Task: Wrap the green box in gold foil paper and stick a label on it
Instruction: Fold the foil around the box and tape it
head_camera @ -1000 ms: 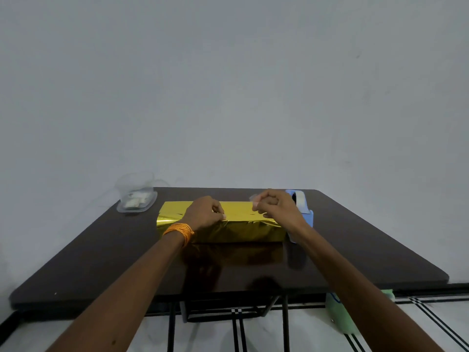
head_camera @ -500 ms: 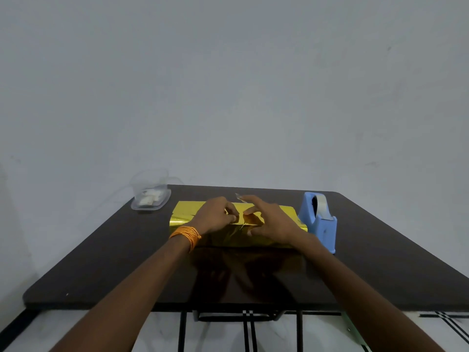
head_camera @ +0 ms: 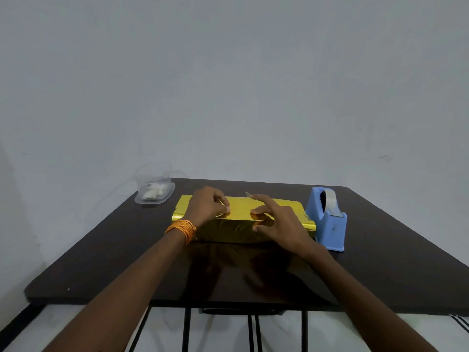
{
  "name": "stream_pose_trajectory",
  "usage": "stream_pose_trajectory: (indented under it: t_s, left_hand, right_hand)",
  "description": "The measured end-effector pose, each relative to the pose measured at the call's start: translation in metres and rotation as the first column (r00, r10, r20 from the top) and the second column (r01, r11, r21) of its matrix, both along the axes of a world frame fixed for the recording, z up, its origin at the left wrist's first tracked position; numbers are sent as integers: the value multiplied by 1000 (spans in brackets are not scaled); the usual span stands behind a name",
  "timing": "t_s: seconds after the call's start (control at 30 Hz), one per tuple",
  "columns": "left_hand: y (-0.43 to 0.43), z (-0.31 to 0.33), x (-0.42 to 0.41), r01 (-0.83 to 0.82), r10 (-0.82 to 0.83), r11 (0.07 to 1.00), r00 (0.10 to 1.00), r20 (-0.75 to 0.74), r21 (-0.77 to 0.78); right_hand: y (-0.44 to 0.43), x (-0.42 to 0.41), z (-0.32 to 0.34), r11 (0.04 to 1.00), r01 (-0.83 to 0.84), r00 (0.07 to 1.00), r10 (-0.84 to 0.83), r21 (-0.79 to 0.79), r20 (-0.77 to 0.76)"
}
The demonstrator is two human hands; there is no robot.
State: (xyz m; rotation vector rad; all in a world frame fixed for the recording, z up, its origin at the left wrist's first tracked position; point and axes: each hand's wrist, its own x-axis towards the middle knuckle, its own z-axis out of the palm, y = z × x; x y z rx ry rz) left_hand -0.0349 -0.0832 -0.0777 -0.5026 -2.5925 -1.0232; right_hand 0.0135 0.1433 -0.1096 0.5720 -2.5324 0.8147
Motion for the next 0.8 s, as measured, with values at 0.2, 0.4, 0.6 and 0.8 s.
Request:
stream_pose_trajectory:
  t_s: [0.2,0.4,0.6,0.8]
  left_hand:
    - [-2,2,-2,23,-24,1000,998,53,7]
    - [-2,-1,-3,40,-44,998,996,72,48]
    - [-2,-2,-4,42,-46,998,996,74,48]
    - [1,-1,-4,33,-36,999,996,83,38]
  right_hand:
    - [-2,4,18,939,-61,998,62,-337,-8]
    - [2,-7,52,848,19,1000,-9,-529,22]
    - [4,-14,79,914,-24,953,143,-405,267]
    - [-9,-24,95,973,-112,836,202,-202,510]
